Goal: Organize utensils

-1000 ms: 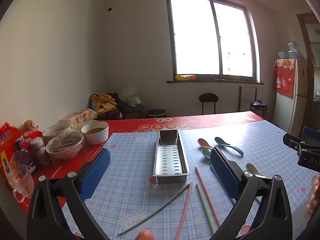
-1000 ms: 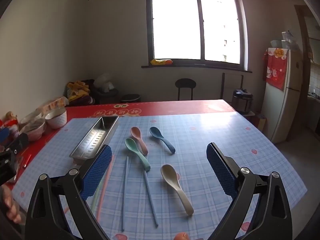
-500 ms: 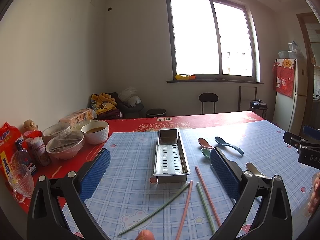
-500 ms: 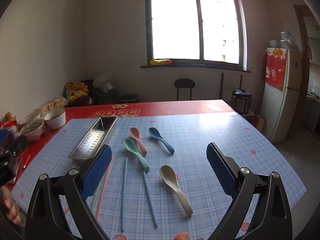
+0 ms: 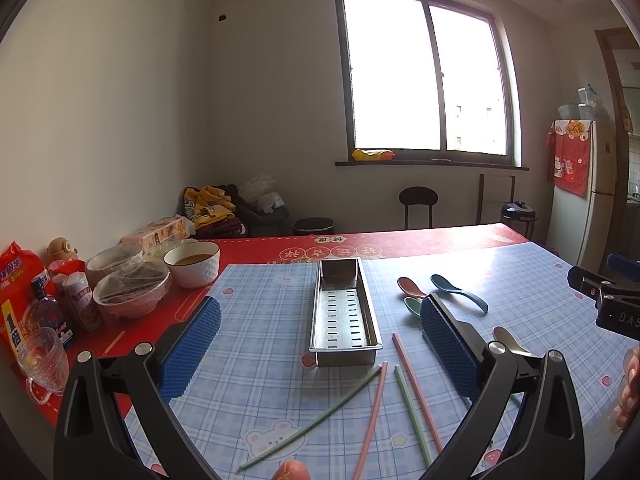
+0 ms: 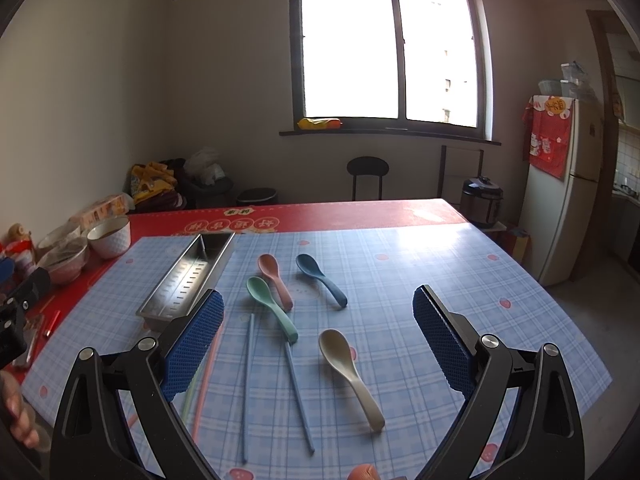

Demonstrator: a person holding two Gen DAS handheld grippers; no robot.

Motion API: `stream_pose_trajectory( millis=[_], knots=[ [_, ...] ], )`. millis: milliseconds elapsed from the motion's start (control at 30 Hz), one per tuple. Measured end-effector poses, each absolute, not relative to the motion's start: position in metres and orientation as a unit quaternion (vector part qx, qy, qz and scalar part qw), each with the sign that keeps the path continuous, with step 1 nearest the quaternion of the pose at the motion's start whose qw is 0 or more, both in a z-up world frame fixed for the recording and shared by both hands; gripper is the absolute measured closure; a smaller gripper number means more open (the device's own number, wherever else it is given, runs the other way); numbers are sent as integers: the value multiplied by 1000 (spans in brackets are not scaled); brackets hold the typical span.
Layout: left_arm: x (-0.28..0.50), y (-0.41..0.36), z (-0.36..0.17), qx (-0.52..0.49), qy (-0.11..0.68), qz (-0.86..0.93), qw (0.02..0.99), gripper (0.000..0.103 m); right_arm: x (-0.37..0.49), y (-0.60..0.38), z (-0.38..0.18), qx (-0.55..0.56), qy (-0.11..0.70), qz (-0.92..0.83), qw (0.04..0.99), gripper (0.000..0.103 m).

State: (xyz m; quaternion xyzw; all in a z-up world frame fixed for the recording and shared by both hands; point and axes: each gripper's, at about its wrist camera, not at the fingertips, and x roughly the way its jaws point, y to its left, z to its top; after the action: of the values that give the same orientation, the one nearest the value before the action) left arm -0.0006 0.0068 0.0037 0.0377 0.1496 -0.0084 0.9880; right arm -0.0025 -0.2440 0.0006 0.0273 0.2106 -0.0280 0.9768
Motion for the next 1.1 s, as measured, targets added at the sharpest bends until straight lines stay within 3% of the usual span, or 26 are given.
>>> stream_pose_trajectory(
  millis=[1100],
  knots=[
    [-3, 10, 2, 36, 154, -7, 987, 5, -3, -243, -10, 27, 218, -32, 975, 10]
  ],
)
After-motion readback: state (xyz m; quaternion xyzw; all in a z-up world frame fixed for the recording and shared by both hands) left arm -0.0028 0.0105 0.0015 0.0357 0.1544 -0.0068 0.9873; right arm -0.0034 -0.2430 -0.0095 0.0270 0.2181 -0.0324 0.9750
